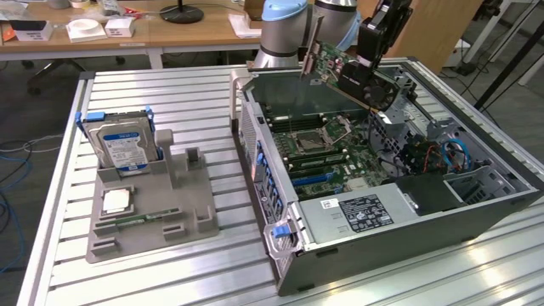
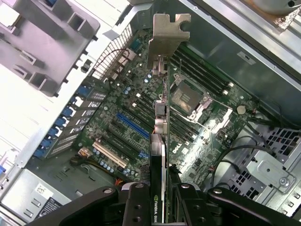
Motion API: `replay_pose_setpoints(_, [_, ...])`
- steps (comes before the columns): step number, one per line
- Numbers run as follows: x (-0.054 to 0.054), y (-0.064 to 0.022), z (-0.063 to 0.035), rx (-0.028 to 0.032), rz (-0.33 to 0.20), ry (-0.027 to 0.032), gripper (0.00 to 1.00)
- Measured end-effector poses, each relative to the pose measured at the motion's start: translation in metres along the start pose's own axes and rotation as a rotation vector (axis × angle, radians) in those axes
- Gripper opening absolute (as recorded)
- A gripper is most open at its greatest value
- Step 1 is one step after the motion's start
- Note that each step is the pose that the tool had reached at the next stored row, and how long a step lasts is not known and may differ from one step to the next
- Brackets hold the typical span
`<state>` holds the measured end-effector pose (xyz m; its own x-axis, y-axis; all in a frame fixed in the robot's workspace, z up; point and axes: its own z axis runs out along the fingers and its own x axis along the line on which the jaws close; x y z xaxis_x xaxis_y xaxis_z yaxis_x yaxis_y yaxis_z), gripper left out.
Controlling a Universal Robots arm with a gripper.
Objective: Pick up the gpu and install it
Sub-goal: 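Insert the gpu into the slot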
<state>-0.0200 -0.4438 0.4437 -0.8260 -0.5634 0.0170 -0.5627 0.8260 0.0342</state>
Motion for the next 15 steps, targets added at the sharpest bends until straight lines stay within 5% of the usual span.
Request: replay_pose_setpoints(15, [0.0, 0.0, 0.0, 0.0002, -0.014, 0.0005, 0.26])
